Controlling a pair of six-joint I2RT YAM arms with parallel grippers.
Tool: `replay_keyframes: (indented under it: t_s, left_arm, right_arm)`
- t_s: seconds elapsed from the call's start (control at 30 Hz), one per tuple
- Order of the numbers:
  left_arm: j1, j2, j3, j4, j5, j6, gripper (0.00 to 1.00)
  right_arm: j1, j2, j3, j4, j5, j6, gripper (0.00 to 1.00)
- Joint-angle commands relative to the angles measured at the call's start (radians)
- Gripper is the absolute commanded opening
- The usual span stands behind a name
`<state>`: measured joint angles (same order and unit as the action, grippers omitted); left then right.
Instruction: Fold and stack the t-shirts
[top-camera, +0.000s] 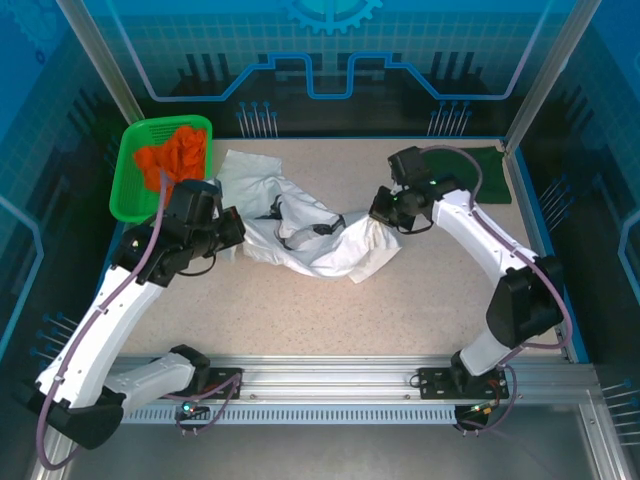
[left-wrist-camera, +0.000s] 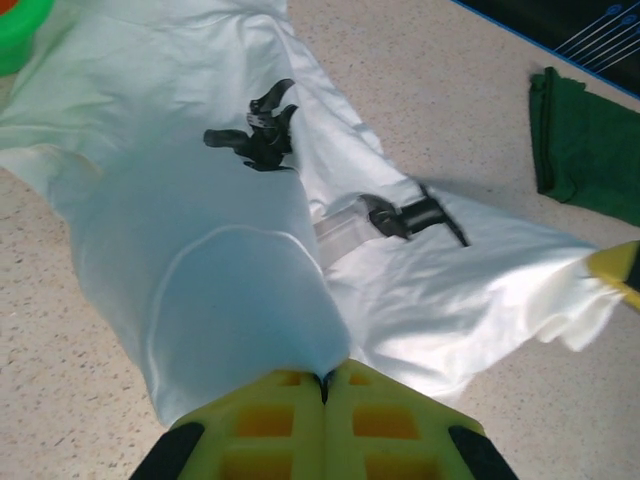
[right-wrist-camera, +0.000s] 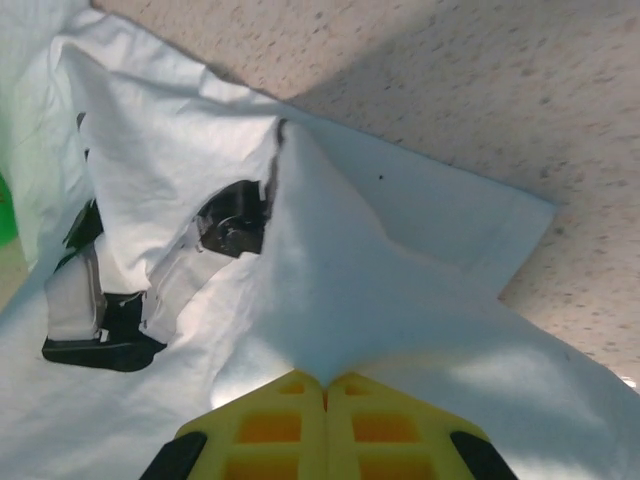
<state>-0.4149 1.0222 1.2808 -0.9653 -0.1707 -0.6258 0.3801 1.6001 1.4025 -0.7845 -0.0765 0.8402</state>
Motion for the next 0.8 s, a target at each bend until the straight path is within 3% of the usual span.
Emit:
replay_keyframes:
  t_s: [0.0, 0.2, 0.4, 0.57, 0.67, 0.77]
  left_arm:
    - [0.008, -0.056, -0.054, -0.087, -0.067, 0.023, 0.0]
    - [0.009, -0.132, -0.075, -0.108, -0.113, 0.042, 0.0]
    - [0.008, -0.042, -0.02, 0.067, 0.022, 0.049, 0.0]
    - [0.009, 0.01, 0.045, 0.138, 0.045, 0.123, 0.0]
    - [0.008, -0.016, 0.036, 0.08, 0.023, 0.18, 0.0]
    - [0.009, -0.093, -0.036, 0.007, -0.027, 0.2, 0.0]
  right_arm:
    - [-0.042, 0.055, -0.037, -0.145, 0.043, -0.033, 0.01]
    - [-0.065, -0.074, -0.08, -0.048, 0.044, -0.056, 0.0]
    - [-0.161, 0.017, 0.228, -0.154, -0.012, -0.14, 0.0]
    - [-0.168, 0.042, 0.422, -0.226, -0.046, -0.194, 0.0]
    - [-0.122, -0.032, 0.306, -0.221, -0.087, -0.189, 0.05]
    - [-0.046, -0.127, 0.036, -0.192, -0.097, -0.154, 0.1]
